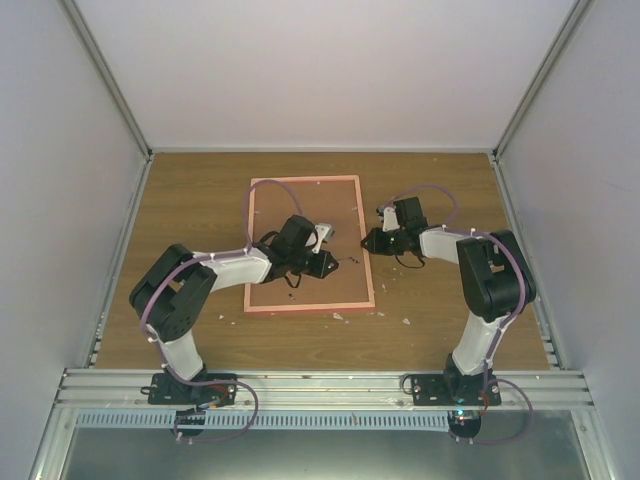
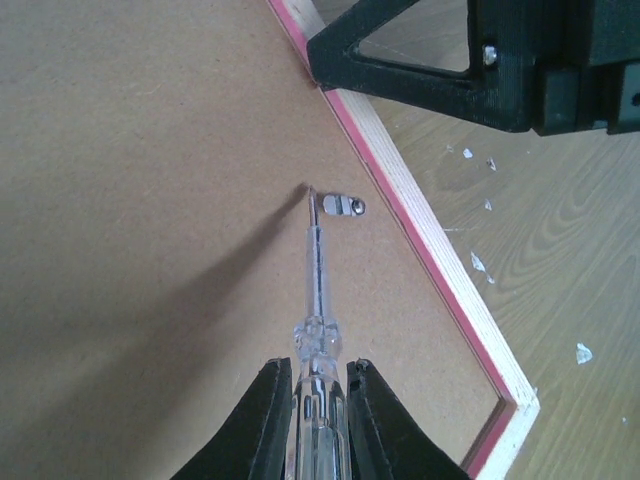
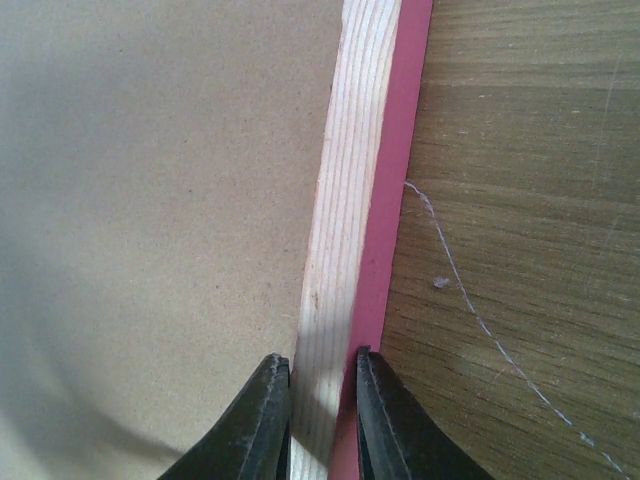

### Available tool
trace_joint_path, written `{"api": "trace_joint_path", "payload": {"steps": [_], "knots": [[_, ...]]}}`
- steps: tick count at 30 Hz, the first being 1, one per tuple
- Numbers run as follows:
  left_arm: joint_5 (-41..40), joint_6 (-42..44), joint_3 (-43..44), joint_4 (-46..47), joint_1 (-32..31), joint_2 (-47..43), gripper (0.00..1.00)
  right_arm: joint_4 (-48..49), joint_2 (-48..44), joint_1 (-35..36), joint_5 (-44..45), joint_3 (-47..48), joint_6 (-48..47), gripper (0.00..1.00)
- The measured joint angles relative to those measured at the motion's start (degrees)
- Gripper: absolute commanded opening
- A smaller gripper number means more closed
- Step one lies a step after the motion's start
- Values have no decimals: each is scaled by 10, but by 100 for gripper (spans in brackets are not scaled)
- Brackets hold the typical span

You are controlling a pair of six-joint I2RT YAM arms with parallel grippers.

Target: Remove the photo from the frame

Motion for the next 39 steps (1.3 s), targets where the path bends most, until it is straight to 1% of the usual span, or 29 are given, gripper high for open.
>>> {"api": "trace_joint_path", "payload": {"steps": [4,11,20,23,25,28,30,33,39], "knots": [[0,-3,-18,0,4,-29,0,-1,-2,3,7,0,0,1],[7,-4,-30,4,20,-69,0,-11,-15,16,32,-6,-6,1],[7,-4,-39,4,32,-84,0,-54,-92,38,36,-77,-18,1],[8,-4,-39,5,33,-84,0,-64,-123,45,34,-106,-17,6],[8,-4,-39,5,34,-83,0,-71,-142,48,30,-125,-16,12],[11,-4,-34,5,34,-76,0,-83,-162,49,28,-140,-14,24],[12,-4,-28,6,35,-65,0,-94,-167,50,27,-141,-15,29],[13,-3,-15,4,35,-49,0,-101,-169,51,30,-129,-16,31],[13,2,19,5,35,-16,0,-97,-133,51,55,-43,-27,30]]}}
